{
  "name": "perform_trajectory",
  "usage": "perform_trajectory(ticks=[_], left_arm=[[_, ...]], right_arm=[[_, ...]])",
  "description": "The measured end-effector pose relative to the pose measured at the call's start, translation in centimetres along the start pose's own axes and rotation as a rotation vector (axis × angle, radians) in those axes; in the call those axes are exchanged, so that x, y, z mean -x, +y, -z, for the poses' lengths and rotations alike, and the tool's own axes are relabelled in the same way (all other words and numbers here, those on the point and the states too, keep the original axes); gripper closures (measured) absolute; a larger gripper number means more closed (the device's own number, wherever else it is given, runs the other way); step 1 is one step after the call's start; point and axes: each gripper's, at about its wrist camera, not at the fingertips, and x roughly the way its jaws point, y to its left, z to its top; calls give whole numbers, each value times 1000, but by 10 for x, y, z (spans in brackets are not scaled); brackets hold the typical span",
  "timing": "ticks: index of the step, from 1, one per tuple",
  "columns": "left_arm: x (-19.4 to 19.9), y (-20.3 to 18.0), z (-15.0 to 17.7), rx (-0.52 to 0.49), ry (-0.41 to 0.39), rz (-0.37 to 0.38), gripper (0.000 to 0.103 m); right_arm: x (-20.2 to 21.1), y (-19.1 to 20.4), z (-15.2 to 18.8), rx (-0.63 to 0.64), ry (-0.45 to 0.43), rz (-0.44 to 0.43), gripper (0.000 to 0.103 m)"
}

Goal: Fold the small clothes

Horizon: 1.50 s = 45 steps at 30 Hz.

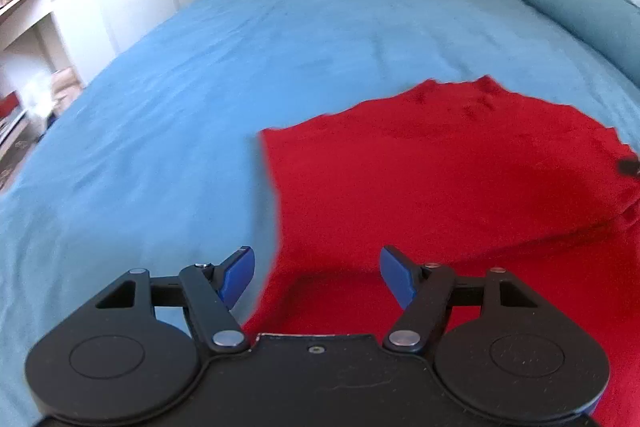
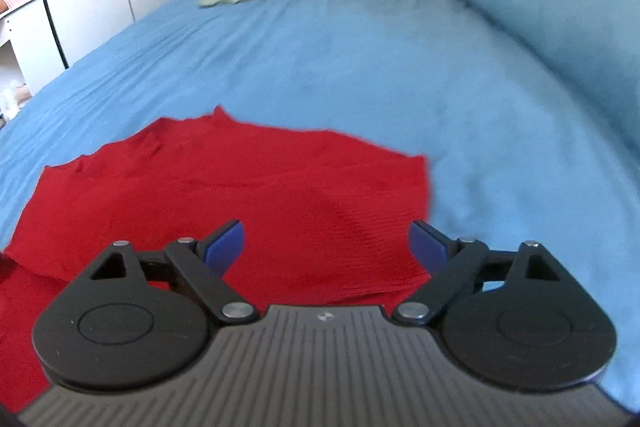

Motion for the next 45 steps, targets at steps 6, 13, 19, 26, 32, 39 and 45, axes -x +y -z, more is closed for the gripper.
perform_trajectory(ticks=[6, 13, 19, 26, 32, 39, 45], left_arm=[[-27, -21, -11, -21, 8, 67, 28], [-51, -19, -1, 7, 37, 80, 28], [-52, -17, -4, 6, 43, 93, 28], [8, -8, -9, -8, -8, 67, 27], [90, 15, 18, 5, -24, 75, 27], [170, 37, 79, 21, 93, 124, 20], [196, 39, 148, 51, 134, 123, 9]], right_arm=[[-25, -7, 8, -46, 90, -12, 0], [-58, -1, -18, -13, 10, -21, 0], [-78, -18, -9, -38, 12, 2, 0], [-7, -19, -31, -16, -51, -50, 0], [119, -23, -12, 48, -93, -75, 0], [239, -41, 50, -8, 13, -81, 0], [290, -57, 129, -65, 68, -32, 0]])
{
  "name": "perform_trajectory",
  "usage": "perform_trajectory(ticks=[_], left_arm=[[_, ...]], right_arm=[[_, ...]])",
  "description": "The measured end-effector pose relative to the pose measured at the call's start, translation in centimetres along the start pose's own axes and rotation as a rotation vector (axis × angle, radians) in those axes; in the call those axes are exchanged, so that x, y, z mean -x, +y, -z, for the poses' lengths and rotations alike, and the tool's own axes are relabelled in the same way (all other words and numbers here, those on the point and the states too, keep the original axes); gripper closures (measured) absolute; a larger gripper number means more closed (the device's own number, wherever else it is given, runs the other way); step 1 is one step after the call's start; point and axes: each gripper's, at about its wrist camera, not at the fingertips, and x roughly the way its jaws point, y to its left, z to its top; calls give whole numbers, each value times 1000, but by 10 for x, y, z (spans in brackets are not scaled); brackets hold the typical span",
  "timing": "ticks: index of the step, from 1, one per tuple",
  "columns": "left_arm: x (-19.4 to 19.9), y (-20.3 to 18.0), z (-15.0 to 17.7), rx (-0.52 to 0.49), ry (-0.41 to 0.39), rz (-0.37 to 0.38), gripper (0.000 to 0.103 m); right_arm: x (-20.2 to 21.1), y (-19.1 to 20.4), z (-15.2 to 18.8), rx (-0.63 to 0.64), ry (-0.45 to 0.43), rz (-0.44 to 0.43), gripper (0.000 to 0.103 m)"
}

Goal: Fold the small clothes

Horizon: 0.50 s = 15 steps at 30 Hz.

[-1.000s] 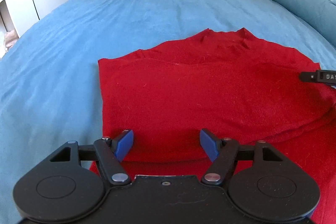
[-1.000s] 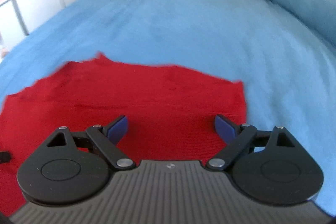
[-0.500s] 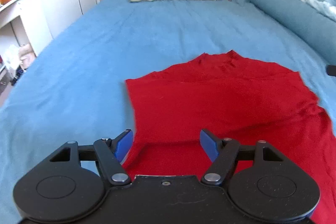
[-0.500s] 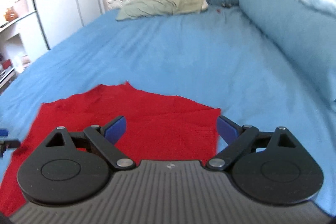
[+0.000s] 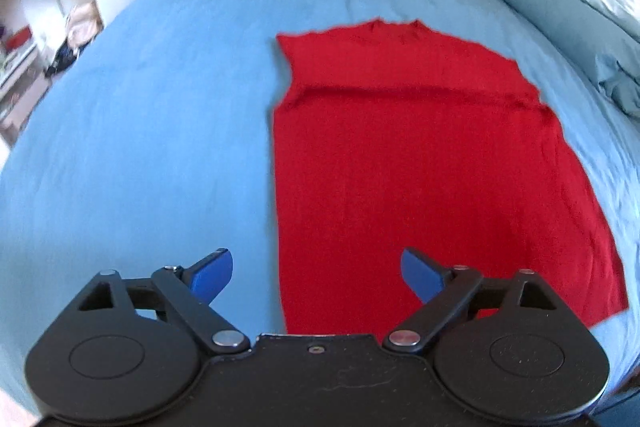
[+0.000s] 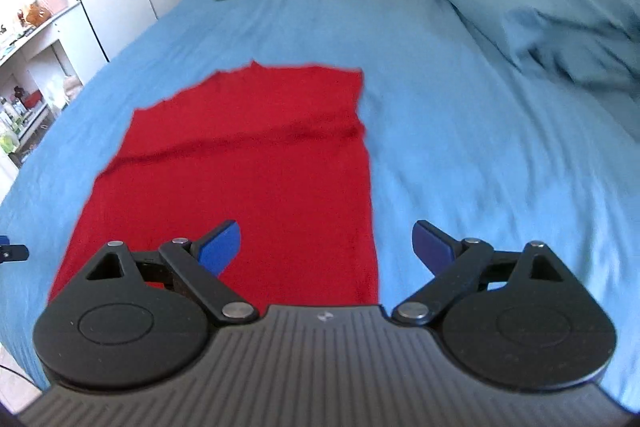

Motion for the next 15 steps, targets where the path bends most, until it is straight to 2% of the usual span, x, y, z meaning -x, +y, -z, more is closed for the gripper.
perform_trajectory(ticks=[6, 10, 15], left_arm=[[-7, -6, 65, 2, -61, -44, 9], [-7, -9, 95, 28, -91, -31, 9], [11, -17, 117, 43, -200, -40, 9]], right_arm=[[6, -7, 83, 1, 4, 9, 0], [9, -10, 116, 1, -6, -1, 0], [18, -11, 141, -35, -2, -1, 0]])
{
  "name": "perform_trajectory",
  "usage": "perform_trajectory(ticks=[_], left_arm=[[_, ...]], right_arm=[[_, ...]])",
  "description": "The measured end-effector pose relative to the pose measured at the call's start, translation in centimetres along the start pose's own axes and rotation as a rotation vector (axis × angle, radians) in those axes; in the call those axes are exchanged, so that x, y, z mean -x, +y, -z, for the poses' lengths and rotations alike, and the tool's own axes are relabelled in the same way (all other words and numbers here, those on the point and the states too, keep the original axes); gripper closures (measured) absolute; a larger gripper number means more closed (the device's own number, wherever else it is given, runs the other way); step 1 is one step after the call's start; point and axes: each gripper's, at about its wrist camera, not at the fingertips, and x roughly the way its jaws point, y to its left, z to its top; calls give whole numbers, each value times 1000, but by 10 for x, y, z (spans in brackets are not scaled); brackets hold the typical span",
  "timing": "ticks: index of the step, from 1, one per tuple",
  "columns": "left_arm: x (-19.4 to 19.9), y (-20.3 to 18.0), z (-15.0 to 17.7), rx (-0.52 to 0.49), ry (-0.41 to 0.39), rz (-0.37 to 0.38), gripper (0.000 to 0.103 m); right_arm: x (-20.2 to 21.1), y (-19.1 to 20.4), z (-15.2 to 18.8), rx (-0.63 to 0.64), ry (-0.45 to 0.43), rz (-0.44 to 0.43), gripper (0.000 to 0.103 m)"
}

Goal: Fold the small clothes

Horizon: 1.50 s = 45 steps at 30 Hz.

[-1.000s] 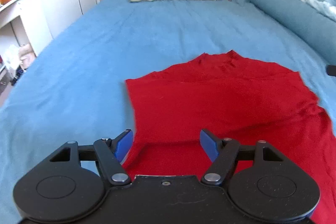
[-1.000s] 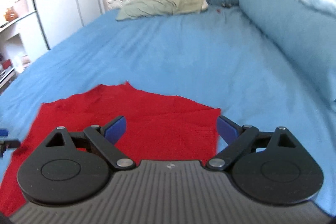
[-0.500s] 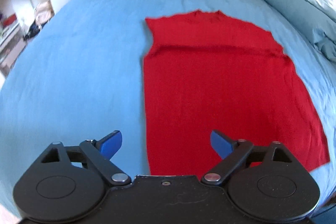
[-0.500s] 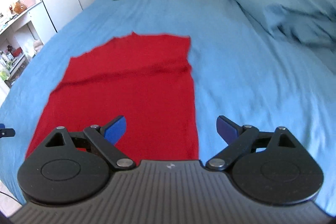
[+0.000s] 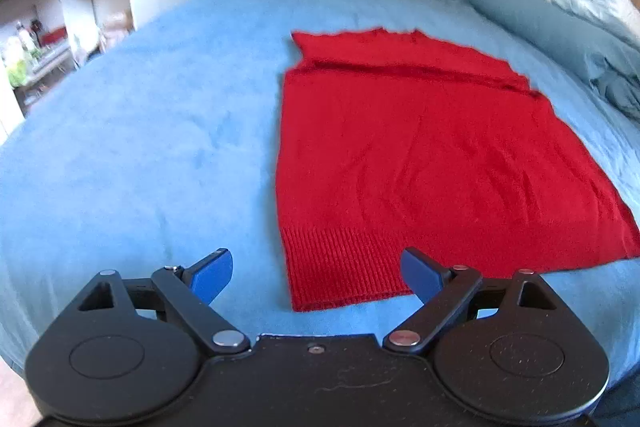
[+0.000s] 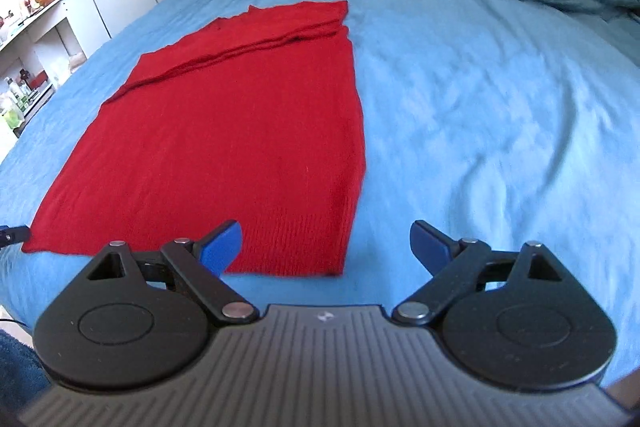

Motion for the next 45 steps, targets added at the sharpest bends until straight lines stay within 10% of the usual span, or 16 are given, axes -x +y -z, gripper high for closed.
perform_trajectory(ticks=[10, 19, 27, 32, 45], left_arm=[[-18, 12, 7, 139, 14, 5, 16], [-21, 16, 17, 172, 26, 18, 43], [-18, 12, 19, 177, 36, 37, 94], [-15, 8, 16, 162, 29, 25, 96], [37, 7, -32, 142, -94, 39, 98]], right_arm=[[-16, 14, 13, -86, -20, 16, 16], [-30, 26, 27, -79, -27, 69, 31], [-34, 20, 31, -82, -47, 97, 50], [-36, 22, 30, -62, -53, 102, 78], [6, 18, -17, -116, -134, -6, 83]])
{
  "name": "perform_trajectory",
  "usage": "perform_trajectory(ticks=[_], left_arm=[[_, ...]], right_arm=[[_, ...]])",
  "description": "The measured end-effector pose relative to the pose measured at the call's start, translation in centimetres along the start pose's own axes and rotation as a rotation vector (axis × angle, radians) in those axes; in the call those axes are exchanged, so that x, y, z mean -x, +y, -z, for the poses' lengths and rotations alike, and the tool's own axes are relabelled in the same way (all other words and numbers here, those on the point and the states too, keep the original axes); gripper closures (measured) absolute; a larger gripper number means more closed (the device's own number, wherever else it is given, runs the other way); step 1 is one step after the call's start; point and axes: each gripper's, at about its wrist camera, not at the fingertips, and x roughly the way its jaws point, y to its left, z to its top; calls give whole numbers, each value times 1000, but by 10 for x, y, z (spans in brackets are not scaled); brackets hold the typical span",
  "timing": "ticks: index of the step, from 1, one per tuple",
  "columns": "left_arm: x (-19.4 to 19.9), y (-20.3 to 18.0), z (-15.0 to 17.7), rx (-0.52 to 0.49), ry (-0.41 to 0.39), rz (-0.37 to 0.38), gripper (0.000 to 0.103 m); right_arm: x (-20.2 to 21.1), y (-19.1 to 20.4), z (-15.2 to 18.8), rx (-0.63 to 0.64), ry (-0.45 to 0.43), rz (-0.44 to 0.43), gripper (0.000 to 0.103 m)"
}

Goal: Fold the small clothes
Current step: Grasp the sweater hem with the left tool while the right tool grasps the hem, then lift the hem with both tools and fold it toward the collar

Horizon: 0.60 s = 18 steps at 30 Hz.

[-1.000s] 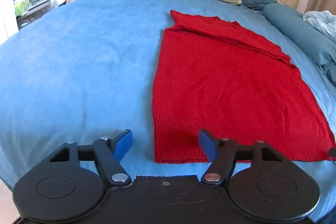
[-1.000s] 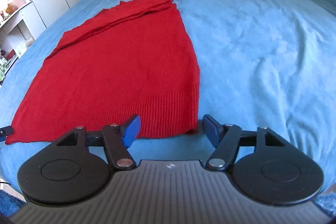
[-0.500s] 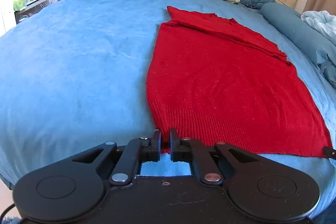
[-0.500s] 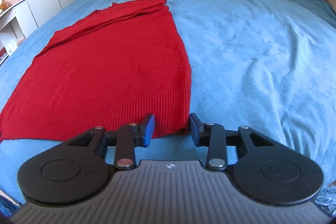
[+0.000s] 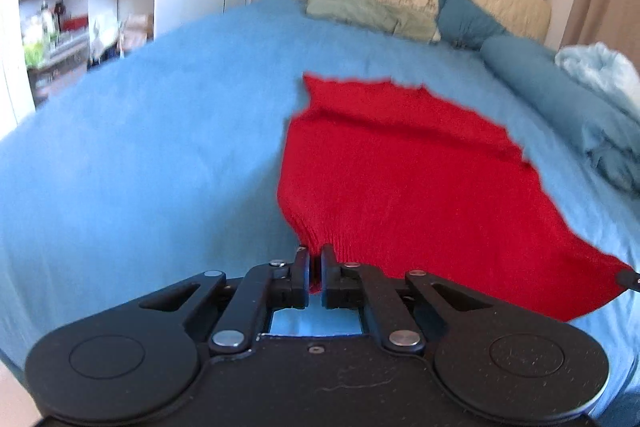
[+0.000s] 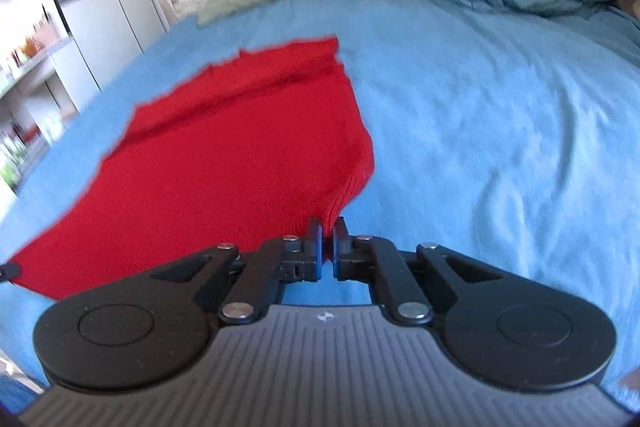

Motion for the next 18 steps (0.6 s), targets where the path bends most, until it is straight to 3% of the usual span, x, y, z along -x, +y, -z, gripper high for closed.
perform_trajectory(ticks=[5, 9, 13, 18], left_arm=[[0, -10, -68, 19, -90, 31, 99], [-31, -21, -139, 20, -143, 32, 99], [-97, -22, -220, 34, -149, -19, 99], [-212, -21, -288, 32, -139, -99, 99]], right_arm=[[9, 12, -63, -32, -67, -94, 83], [-13, 22, -132, -93, -111, -174, 84], [-68, 38, -215, -106, -142, -178, 84], [-181, 53, -300, -110, -125, -98, 84]])
